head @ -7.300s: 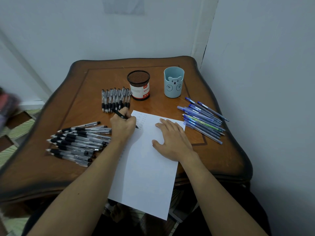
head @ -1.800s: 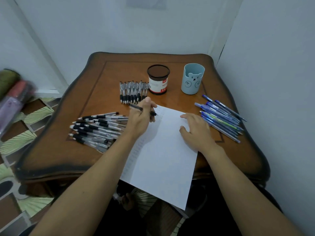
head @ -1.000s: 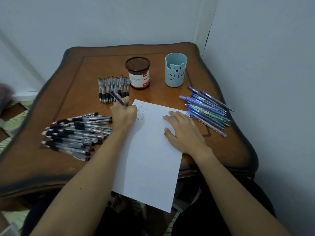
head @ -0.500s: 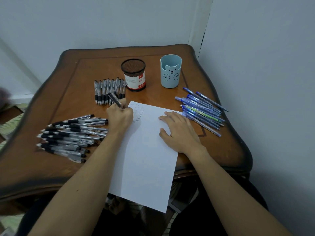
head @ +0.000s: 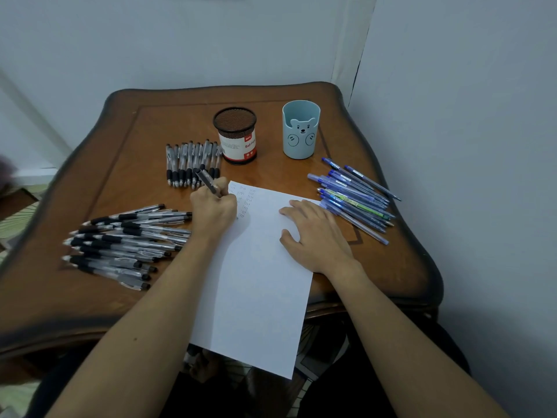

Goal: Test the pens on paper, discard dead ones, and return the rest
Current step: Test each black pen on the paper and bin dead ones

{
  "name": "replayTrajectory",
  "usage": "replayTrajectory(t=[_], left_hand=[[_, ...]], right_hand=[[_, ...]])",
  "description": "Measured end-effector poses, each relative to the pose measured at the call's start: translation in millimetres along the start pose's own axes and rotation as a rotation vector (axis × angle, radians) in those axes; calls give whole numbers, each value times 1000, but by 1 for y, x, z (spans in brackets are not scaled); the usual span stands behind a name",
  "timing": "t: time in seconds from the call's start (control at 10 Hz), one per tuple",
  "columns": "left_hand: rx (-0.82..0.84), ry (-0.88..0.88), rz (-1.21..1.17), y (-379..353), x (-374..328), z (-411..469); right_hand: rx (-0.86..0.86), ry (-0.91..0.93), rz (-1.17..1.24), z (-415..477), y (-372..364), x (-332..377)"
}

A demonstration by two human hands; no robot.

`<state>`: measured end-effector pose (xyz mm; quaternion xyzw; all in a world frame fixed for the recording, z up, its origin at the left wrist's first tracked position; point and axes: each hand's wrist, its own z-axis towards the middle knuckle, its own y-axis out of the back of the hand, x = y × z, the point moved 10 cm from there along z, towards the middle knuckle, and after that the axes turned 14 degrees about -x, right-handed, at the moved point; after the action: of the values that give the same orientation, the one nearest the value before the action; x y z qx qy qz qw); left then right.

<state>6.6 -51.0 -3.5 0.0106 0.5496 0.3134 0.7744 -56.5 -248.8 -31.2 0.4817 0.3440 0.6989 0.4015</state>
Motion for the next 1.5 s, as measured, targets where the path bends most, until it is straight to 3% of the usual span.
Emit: replayTrajectory(t=[0.7,0.9,1.1,1.5], left_hand=[[45,-58,-26,-6,-4,-1],[12,14,-28,-1,2,1],[-134,326,-198,11,28,8],[17,397,-125,2,21,24]], right_hand=[[-16,-3,7,0,1,0],[-14,-1,5,0,1,0],[-16,0,4,0,1,0],[-5,4,-4,-1,1,0]])
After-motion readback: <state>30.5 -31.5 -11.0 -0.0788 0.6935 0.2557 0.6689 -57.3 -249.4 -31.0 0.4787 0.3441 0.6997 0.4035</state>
